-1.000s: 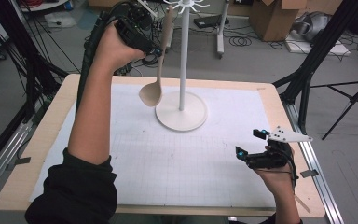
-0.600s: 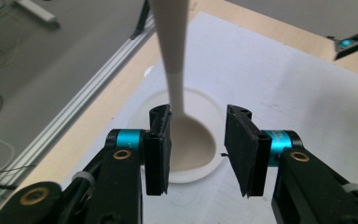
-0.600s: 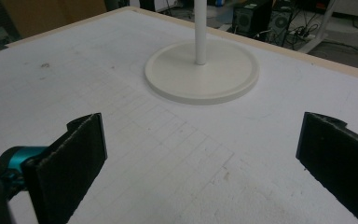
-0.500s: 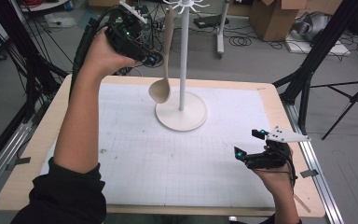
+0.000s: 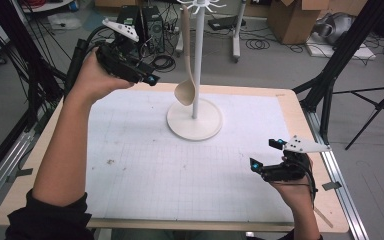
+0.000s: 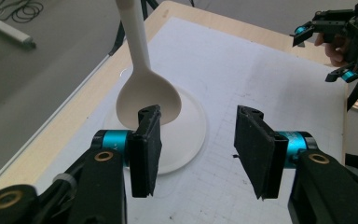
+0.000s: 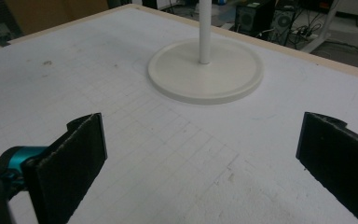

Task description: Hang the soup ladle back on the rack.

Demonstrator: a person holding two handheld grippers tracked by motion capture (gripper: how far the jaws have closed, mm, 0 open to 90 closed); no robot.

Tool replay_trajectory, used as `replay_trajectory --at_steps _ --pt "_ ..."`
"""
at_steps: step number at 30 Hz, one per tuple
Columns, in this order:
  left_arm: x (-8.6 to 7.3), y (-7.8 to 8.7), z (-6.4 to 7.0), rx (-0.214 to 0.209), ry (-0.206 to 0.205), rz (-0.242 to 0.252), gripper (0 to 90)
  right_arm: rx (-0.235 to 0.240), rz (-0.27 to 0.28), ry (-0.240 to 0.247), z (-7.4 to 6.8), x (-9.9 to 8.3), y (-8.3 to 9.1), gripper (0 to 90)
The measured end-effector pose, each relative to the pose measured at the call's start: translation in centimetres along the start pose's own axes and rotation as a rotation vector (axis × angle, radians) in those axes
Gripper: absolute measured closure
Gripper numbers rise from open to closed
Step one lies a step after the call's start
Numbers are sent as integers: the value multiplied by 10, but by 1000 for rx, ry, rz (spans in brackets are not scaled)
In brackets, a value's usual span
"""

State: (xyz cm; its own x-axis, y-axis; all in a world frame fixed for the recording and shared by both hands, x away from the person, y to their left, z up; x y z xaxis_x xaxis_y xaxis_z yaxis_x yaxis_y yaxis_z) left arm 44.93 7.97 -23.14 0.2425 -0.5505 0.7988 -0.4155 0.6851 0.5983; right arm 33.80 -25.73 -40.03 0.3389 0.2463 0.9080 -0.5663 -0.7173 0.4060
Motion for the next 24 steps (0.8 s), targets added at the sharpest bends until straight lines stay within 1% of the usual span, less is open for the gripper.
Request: replay_trajectory --at_steps 3,4,5,7,9,11,15,17,20,22,23,24 --pt "-11 0 9 -17 -7 28 454 1 -1 0 -1 0 -1 1" --pt "-15 -1 10 -14 -2 31 435 2 0 -1 -1 0 0 2" --pt "-20 -1 11 -9 10 36 420 0 -1 -5 0 0 0 1" --pt "-28 -1 10 4 19 35 386 -1 -3 -7 0 0 -1 1" --pt "-37 2 11 15 34 40 375 2 -5 -4 -1 0 -1 1" --pt "-44 6 11 24 45 67 371 4 -4 -3 -1 0 -2 1" --pt "-61 13 10 69 77 118 340 5 -6 1 -2 0 -3 2" --pt "-68 15 11 77 96 142 316 5 -10 0 -2 -1 -4 1" --pt "-78 15 14 83 106 158 303 6 -9 0 -2 0 -5 1" --pt "-85 15 15 97 112 172 283 6 -8 2 -2 0 -5 2" --pt "-88 15 16 97 111 179 280 7 -10 -1 -2 0 -5 1" --pt "-90 14 17 98 119 188 273 4 -12 -3 -2 -1 -5 1"
Point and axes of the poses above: each handheld gripper's, and its own axes: y roughly backward along the jaws, x roughly out of its top, z roughly to its right, the point moved 9 cm from there along -y, roughly forward along the jaws, and after that the axes turned 7 degrees about x, right-handed, at the moved point
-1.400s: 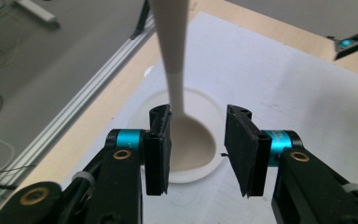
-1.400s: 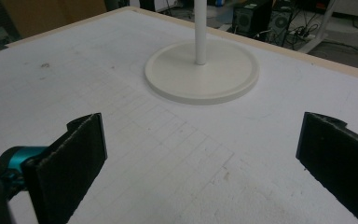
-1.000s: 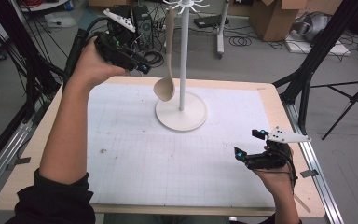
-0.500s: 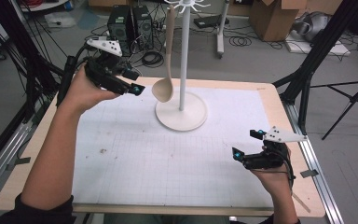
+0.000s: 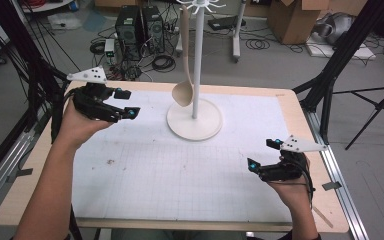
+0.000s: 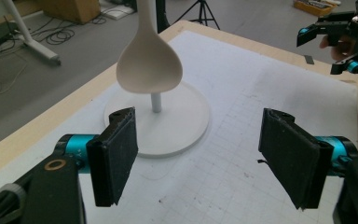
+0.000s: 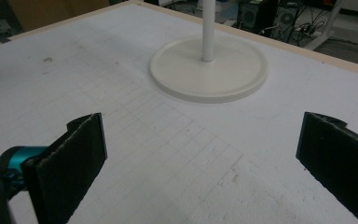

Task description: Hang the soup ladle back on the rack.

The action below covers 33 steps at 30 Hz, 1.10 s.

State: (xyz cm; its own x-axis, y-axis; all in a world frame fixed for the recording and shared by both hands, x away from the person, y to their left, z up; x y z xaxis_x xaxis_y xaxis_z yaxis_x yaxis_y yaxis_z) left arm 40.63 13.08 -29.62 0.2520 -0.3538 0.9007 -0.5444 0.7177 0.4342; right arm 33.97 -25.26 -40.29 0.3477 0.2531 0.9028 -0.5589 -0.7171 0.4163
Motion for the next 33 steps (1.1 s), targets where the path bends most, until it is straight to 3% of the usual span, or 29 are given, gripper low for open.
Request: replay_trajectory --at_steps 7,18,33 --pt "-20 -1 4 38 -9 26 227 -1 -2 4 1 -1 -1 2" --pt "-69 -6 22 5 -5 109 169 -4 -9 0 2 -3 -2 1" --pt "-109 0 18 56 28 114 81 -6 -23 -14 7 -8 -5 1"
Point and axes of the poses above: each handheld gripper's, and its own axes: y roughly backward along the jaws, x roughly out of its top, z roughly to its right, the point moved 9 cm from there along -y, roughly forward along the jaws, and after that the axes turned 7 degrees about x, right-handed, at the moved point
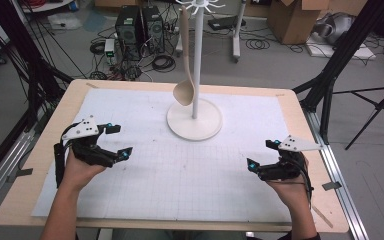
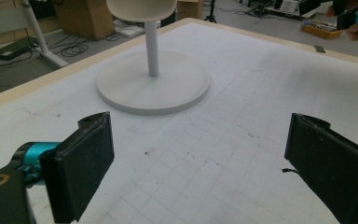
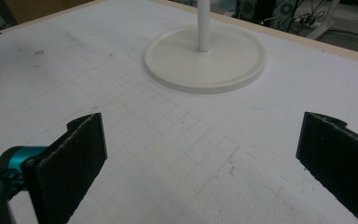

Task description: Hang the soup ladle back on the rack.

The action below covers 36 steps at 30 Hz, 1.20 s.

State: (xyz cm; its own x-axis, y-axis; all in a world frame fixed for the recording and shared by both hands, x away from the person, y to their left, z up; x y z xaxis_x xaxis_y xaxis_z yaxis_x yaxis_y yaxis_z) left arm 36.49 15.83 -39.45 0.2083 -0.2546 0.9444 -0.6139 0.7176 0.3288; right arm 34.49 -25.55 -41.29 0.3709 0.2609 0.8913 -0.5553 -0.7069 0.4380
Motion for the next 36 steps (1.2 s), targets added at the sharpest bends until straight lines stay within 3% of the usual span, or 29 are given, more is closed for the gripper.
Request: replay_trajectory --at_steps 12,24,36 --pt "-13 -2 -4 25 -4 -43 17 -3 11 -9 4 -1 3 1" --pt "-13 2 -3 35 -29 -32 17 -2 13 -8 5 0 2 2" --pt "-13 -1 2 16 -44 -41 17 -9 4 -7 7 -1 1 1"
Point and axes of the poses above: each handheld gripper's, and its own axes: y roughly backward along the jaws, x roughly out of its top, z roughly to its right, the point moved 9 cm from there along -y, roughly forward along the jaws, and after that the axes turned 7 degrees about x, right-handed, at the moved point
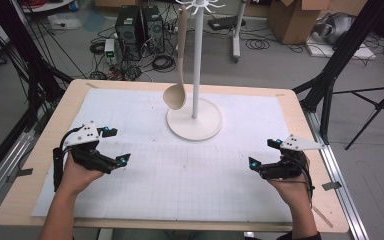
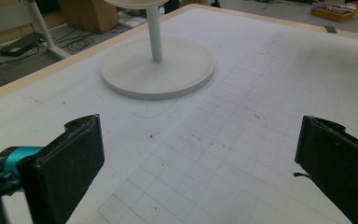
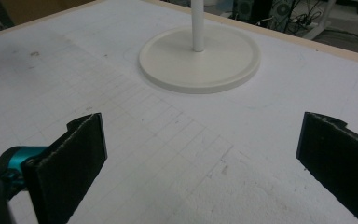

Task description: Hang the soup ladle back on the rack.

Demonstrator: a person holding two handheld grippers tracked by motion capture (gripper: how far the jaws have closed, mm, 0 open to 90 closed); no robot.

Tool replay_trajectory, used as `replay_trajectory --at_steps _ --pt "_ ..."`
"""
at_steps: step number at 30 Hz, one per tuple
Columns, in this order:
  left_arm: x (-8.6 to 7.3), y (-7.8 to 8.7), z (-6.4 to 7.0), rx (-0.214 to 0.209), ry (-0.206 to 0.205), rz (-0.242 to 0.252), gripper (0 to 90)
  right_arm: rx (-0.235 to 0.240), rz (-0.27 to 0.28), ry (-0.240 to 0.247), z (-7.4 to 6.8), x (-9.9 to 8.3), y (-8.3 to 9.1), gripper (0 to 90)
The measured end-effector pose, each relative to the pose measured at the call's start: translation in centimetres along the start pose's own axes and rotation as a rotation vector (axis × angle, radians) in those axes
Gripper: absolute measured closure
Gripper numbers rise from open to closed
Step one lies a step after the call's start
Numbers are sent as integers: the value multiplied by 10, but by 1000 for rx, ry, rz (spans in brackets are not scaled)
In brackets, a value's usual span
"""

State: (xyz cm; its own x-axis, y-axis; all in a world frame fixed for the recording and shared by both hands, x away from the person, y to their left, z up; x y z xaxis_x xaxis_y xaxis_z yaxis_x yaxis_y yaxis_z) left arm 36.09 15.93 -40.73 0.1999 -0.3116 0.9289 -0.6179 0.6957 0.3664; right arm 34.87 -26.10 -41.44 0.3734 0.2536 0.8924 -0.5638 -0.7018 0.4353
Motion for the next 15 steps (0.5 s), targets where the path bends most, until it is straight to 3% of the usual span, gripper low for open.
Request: replay_trajectory --at_steps 15 --pt "-2 -3 1 -4 5 -11 17 0 4 9 0 1 0 1"
Point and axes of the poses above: each handheld gripper's, and its own axes: y roughly backward along the jaws, x roughly out of its top, z roughly to its right, the point moved 9 cm from there along -y, roughly forward along the jaws, and after that the axes turned 7 degrees about x, right-handed, at the moved point
